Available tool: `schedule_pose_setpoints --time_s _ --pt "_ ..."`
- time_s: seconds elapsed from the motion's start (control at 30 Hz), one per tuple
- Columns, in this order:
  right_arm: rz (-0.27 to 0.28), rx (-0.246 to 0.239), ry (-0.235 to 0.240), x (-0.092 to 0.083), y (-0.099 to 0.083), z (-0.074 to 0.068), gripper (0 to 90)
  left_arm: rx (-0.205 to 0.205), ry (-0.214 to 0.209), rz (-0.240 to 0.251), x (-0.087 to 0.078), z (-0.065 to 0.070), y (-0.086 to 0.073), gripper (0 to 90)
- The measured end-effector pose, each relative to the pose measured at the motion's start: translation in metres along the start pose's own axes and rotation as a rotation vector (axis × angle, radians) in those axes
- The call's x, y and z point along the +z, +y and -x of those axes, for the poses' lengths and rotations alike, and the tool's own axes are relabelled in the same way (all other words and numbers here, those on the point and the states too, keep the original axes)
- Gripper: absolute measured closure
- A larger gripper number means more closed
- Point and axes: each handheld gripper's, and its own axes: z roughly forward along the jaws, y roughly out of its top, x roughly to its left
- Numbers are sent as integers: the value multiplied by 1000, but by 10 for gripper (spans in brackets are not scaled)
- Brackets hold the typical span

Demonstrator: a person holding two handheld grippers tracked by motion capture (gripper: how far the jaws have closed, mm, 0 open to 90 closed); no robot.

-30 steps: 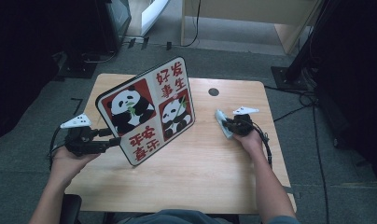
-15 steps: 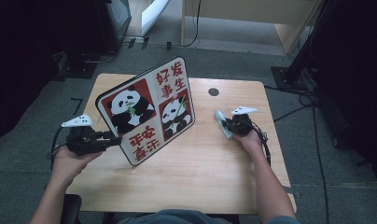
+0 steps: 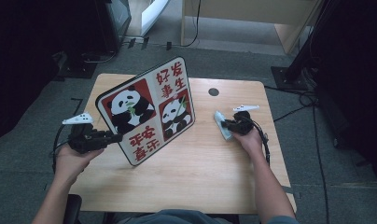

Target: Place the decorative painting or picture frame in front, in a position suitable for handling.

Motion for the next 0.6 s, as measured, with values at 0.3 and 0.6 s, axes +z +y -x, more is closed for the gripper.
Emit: schedule_pose_setpoints --time_s 0.3,0.6 --pt "-15 -26 -9 0 3 -7 563 -2 4 9 1 -1 0 673" --pt "-30 -111 -76 1 3 -14 481 -4 3 17 2 -2 0 674"
